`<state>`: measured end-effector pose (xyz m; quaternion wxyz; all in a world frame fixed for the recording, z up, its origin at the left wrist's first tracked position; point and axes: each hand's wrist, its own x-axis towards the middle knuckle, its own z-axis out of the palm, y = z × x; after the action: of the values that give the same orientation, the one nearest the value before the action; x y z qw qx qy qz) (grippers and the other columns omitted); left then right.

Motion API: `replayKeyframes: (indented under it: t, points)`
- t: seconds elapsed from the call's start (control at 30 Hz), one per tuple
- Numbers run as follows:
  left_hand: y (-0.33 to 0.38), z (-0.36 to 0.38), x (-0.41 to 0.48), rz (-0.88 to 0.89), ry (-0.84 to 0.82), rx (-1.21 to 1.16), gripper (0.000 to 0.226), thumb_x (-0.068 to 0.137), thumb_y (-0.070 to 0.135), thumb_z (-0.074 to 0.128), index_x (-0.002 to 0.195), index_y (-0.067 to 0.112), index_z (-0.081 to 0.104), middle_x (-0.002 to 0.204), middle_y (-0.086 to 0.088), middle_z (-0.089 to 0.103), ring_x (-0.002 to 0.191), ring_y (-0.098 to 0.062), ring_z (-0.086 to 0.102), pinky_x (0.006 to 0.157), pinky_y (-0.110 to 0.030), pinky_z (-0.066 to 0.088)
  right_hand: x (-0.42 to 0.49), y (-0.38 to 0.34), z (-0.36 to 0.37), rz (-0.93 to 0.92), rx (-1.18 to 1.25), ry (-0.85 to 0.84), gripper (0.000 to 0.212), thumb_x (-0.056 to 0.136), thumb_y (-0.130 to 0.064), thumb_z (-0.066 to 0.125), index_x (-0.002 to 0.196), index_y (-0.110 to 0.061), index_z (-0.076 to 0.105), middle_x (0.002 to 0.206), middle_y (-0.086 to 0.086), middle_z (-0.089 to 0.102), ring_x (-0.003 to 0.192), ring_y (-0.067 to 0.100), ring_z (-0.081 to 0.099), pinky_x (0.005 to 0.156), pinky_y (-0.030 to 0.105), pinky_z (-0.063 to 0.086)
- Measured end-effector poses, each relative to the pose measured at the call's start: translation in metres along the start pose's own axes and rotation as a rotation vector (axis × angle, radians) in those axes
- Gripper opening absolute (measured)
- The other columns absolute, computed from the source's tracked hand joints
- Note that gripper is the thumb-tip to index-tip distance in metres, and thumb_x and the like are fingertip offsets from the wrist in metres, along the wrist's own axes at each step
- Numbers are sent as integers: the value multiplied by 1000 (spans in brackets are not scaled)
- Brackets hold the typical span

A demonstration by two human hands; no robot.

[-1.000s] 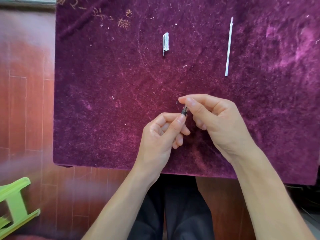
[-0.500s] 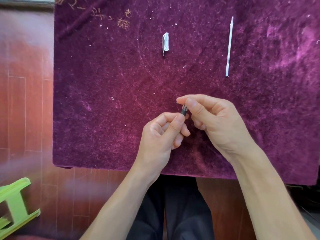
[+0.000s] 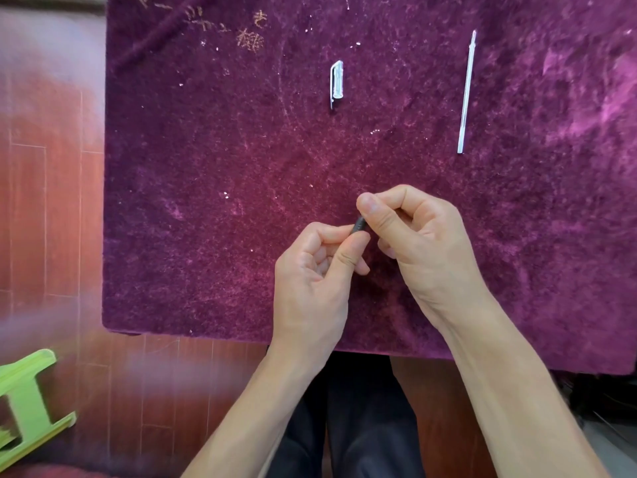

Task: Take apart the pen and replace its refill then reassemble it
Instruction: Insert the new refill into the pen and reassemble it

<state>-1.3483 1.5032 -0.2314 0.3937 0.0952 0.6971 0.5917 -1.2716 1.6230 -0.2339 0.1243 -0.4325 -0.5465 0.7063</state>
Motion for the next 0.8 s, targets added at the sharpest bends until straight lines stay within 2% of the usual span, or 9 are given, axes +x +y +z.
replayKeyframes:
  t: [0.07,0.17,0.27,0.33,0.5,0.6,0.73,0.8]
  points:
    - [1,-1,0,1,16,12,1,97,17,71,96,16,71,71,-1,70,68,-9,69,67,-21,52,0,-1,2,2,-13,9,20,100,-24,74,81,-18,73,68,-18,70,61,-7,60,60,8,48]
    - [3,-2,2,-26,16,-1,4,96,18,71,98,15,73,73,-2,73,68,-5,69,64,-18,52,1,-3,2,16,-42,26,17,99,-25,75,84,-16,76,68,-20,71,60,-8,62,60,7,48]
    - [4,-3,4,-78,-14,-14,7,98,21,69,103,18,72,77,1,75,67,1,67,63,-16,52,7,-8,-3,28,-85,-11,12,98,-25,76,98,-14,82,69,-23,71,60,-8,63,59,6,48]
    - [5,-5,7,-106,-31,-15,11,98,18,67,109,20,71,83,3,78,69,2,67,65,-15,53,14,-13,-6,25,-120,-13,12,99,-29,75,106,-22,83,73,-23,72,63,-7,62,60,8,48]
    - [8,-19,16,-117,-16,-28,16,101,18,62,117,19,65,98,2,82,72,-3,70,63,-19,55,50,-29,-8,-65,-276,148,5,97,-26,78,98,-30,81,75,-21,74,64,-7,61,63,11,50]
    - [8,-27,19,-123,11,-59,14,102,15,60,115,17,66,95,-1,81,58,0,60,52,-14,48,76,-40,1,-129,-406,193,3,95,-27,79,95,-30,80,80,-17,76,70,-5,67,71,16,56]
    - [8,-34,23,-148,27,-157,14,102,20,60,113,25,68,85,-5,77,49,-4,50,44,-17,40,107,-49,15,-196,-520,229,8,91,-30,81,97,-28,79,82,-13,73,74,4,69,79,25,61]
    - [7,-38,25,-158,31,-188,15,102,23,61,113,29,69,79,-3,74,47,-3,47,41,-17,37,119,-52,21,-232,-566,243,11,88,-34,82,96,-29,77,77,-15,69,66,-3,64,75,19,58]
